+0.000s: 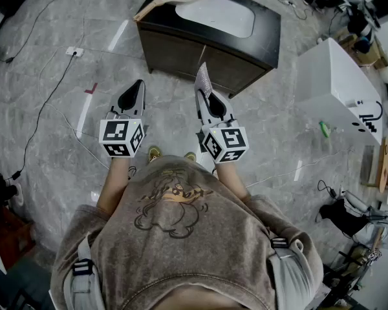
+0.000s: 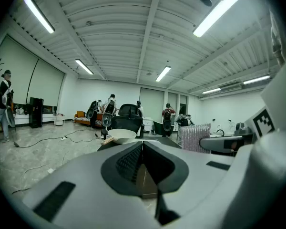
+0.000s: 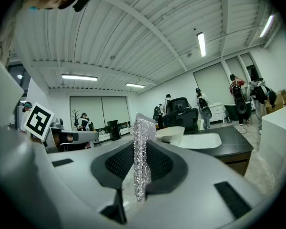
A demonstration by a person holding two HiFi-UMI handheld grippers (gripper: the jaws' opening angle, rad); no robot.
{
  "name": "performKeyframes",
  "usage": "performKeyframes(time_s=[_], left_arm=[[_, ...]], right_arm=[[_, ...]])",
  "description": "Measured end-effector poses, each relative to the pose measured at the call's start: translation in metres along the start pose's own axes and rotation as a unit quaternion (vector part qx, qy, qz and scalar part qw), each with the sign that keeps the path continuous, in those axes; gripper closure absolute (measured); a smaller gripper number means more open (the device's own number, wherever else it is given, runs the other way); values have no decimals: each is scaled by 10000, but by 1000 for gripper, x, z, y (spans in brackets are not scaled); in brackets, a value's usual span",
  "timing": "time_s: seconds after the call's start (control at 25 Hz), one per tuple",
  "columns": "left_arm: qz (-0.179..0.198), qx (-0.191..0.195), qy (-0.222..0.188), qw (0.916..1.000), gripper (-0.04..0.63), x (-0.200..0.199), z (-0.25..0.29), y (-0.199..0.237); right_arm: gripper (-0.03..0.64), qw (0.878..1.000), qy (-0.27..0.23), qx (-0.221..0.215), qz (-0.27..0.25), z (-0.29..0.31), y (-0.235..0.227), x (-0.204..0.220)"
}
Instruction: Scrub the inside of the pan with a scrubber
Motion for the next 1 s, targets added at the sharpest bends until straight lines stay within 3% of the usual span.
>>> performKeyframes(time_s=[0.52, 1.0], left_arm=[[19, 239, 126, 9996, 577, 9, 10, 32], [121, 600, 190, 9979, 577, 8, 34, 71]], right_arm=[[534, 10000, -47, 29, 56, 23, 21, 9], [534, 9980, -203, 579, 122, 38, 28, 16]])
Point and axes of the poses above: the fingertips, and each gripper's own axes: z forward along the fingers, y to its left, x out of its underside, the point moved 3 cm from there along -z, backward along the fingers, and after that the axes turned 6 degrees about -x, right-handed, at the moved point
